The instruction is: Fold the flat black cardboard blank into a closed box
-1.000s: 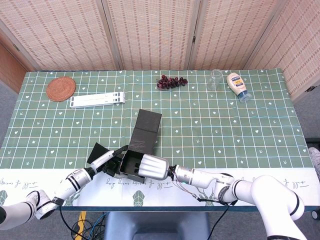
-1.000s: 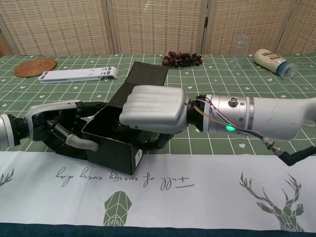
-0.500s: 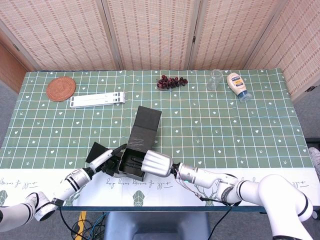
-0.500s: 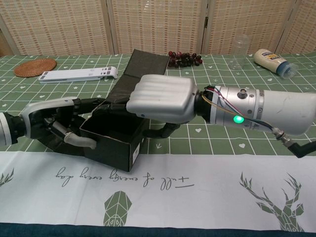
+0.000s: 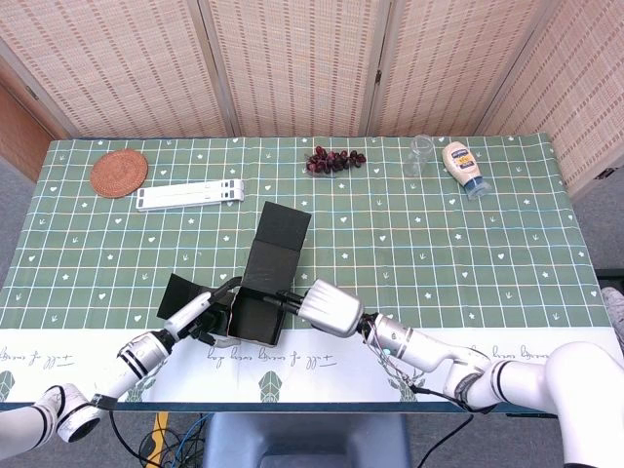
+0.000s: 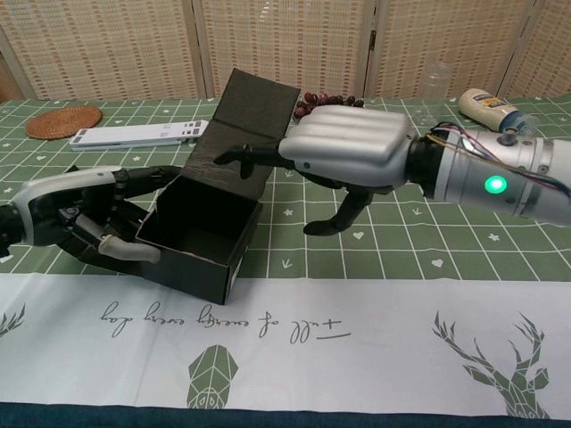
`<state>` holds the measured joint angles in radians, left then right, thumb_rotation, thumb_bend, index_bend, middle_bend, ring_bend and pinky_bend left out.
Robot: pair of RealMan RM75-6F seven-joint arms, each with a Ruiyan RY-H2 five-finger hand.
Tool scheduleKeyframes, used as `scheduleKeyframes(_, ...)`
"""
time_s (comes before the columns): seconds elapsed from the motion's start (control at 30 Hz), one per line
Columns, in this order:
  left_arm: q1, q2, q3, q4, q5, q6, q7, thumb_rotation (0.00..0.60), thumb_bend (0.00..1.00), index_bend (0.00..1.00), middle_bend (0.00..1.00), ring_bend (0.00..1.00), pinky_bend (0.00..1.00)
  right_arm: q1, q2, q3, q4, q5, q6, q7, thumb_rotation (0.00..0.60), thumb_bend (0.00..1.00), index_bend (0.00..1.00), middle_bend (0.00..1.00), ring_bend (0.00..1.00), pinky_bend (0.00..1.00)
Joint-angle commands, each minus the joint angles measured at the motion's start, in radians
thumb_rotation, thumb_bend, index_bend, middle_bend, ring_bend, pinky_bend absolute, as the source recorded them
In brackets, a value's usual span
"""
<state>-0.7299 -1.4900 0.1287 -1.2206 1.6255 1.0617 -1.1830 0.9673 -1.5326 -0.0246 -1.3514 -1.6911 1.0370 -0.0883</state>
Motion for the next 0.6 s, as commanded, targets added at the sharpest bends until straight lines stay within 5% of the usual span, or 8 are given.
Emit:
scheduleKeyframes(0.03,0.008,0.014,-0.004,-0.019,-0.009,-0.004,0.026,0.6,0.2,0.04,0.0,0.6,0.83,-0.027,0.074,0.009,-0.095,0.091,-0.074,0.025,0.6,0.27,0.0,0.21,0.77,1.0)
scheduleKeyframes(0.3,0.017,0.045,-0.007,-0.066,-0.022,-0.028,0.076,0.6,0.2,0.01,0.0,0.59,0.83,-0.021,0.091,0.041,-0.115,0.212,-0.197,0.051,0.6,0.23,0.0,0.23,0.77,1.0)
scheduleKeyframes(0.6,0.019,0.074,-0.018,-0.087,-0.054,-0.082,0.177,0.6,0.18,0.0,0.0,0.55,0.83,0.046,0.008,0.11,-0.033,0.301,-0.33,0.05,0.6,0.23,0.0,0.23,0.77,1.0)
